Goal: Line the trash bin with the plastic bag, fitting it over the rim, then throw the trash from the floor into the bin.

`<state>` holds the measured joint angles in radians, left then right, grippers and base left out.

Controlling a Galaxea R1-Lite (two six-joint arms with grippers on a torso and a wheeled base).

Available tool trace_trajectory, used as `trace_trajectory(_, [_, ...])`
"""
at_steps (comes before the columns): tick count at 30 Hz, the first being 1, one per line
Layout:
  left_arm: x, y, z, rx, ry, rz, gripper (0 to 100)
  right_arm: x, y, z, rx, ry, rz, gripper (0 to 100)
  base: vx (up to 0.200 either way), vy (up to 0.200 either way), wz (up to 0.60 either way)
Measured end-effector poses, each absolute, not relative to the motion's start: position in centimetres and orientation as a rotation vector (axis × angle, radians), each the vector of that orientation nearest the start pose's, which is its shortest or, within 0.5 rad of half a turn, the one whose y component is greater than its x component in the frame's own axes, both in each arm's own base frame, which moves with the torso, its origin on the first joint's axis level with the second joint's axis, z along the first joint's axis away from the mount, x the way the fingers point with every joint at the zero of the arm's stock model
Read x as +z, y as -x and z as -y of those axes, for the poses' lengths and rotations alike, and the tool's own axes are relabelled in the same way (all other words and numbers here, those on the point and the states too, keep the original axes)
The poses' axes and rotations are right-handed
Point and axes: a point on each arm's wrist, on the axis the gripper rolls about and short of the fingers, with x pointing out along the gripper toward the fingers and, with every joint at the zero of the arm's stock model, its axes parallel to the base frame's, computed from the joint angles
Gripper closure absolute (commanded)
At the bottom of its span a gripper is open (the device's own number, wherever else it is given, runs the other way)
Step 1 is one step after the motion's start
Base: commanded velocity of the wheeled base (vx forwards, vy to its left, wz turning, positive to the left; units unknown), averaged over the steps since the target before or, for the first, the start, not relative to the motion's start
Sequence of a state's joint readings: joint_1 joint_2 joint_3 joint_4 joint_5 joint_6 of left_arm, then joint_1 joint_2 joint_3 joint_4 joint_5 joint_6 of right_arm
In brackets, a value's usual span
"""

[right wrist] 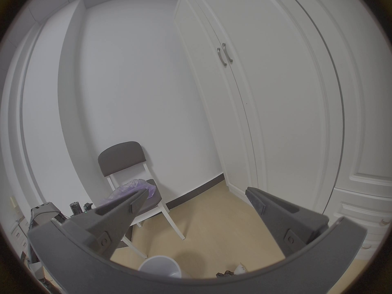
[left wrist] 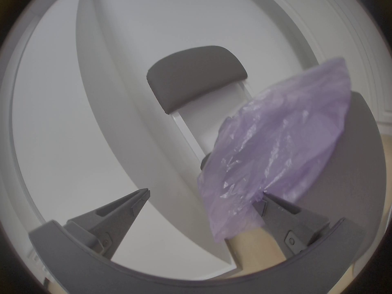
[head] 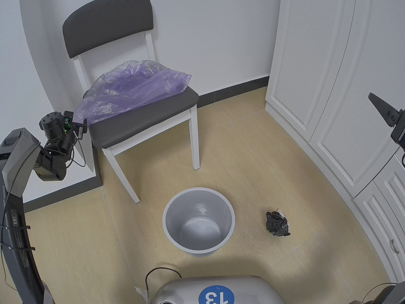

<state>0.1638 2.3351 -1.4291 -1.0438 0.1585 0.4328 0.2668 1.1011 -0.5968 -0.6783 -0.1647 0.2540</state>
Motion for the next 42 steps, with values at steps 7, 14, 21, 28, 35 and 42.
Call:
trace_trajectory(7, [14.9, -47.5, -7.9, 0.356, -0.372, 0.115, 0, 26.8, -15.0, -3.6, 0.114, -0.293, 0.161, 0, 0.000, 0.000, 0.00])
trace_trajectory(14, [15.7, -47.9, -8.4, 0.368, -0.370, 0.149, 0, 26.8, -15.1, -3.6, 0.114, -0.296, 0.162, 0, 0.000, 0.000, 0.00])
trace_trajectory(21, [15.4, -48.1, -8.1, 0.345, -0.338, 0.153, 100, 26.8, -15.1, -3.6, 0.114, -0.295, 0.162, 0, 0.000, 0.000, 0.00])
trace_trajectory(28, [14.9, -48.1, -7.2, 0.258, -0.291, 0.147, 100, 26.8, -15.1, -3.6, 0.114, -0.296, 0.162, 0, 0.000, 0.000, 0.00])
trace_trajectory(35, [14.7, -47.3, -6.5, 0.225, -0.276, 0.138, 100, 26.8, -15.2, -3.6, 0.111, -0.295, 0.159, 0, 0.000, 0.000, 0.00])
trace_trajectory(42, [17.1, -45.1, -4.2, 0.147, -0.214, 0.158, 100, 27.0, -16.2, -4.1, 0.065, -0.330, 0.176, 0, 0.000, 0.000, 0.00])
